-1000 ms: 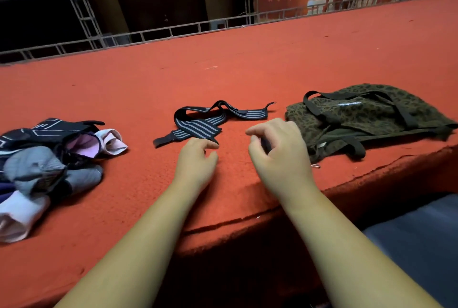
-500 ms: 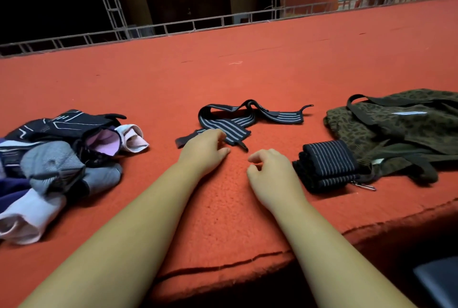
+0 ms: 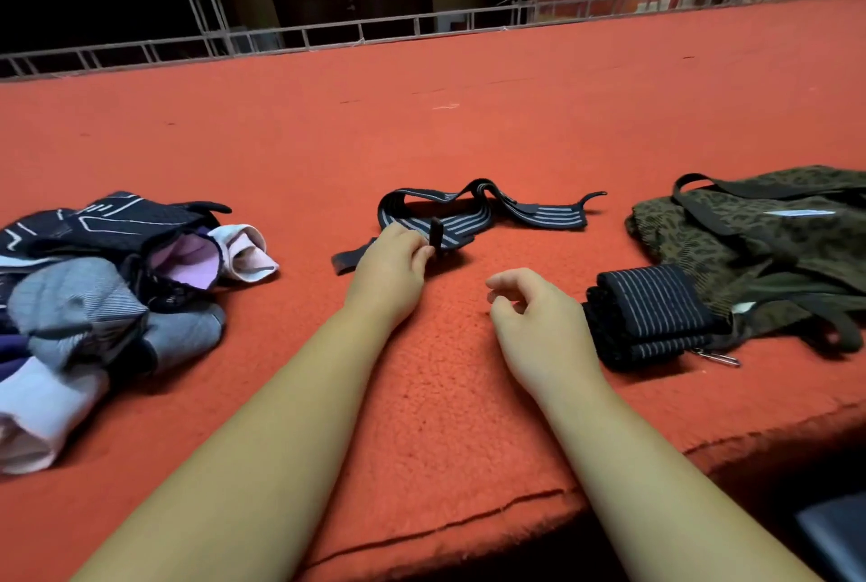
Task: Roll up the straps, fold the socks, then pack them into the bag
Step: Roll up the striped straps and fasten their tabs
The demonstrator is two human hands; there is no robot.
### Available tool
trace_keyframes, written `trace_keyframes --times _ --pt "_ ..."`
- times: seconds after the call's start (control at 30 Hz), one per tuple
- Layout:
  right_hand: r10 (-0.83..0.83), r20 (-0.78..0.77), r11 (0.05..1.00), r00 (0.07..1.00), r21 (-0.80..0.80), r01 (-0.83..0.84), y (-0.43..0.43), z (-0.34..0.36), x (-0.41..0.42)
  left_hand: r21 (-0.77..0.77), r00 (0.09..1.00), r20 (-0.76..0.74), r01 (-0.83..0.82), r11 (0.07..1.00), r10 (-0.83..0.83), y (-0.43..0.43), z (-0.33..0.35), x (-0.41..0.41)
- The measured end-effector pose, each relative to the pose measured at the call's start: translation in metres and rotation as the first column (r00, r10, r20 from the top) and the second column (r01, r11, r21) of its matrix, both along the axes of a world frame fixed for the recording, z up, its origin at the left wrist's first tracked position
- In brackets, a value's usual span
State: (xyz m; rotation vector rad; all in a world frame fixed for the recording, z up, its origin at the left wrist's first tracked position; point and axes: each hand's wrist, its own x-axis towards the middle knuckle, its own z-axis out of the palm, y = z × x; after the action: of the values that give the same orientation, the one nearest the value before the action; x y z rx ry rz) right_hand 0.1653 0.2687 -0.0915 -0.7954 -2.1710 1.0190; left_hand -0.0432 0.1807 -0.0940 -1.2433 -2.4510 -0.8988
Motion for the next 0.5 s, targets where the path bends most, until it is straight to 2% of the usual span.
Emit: trace_keyframes --times 0.17,0.3,0.4,0.5 --pt "0.009 -0.051 0.999 0.999 -0.034 -0.01 -0.007 0.007 0.008 -0.025 0.982 -0.052 0.182 0.983 -0.183 -0.058 0.026 0.024" --pt "0.051 -0.051 0.998 0.997 -0.044 -0.053 -0.014 0.013 0.018 -0.002 0.949 -0.018 0.314 0.95 -0.314 -0.121 0.041 0.072" --pt "0.101 -0.029 0.992 0.994 -0.079 -0.103 -0.021 0.011 0.021 0.021 0.905 0.13 0.405 0.914 -0.404 -0.161 0.043 0.115" --pt "0.146 -0.023 0.979 0.989 -0.142 -0.148 -0.032 0.011 0.025 0.064 0.804 0.304 0.518 0.853 -0.511 -0.192 0.037 0.156"
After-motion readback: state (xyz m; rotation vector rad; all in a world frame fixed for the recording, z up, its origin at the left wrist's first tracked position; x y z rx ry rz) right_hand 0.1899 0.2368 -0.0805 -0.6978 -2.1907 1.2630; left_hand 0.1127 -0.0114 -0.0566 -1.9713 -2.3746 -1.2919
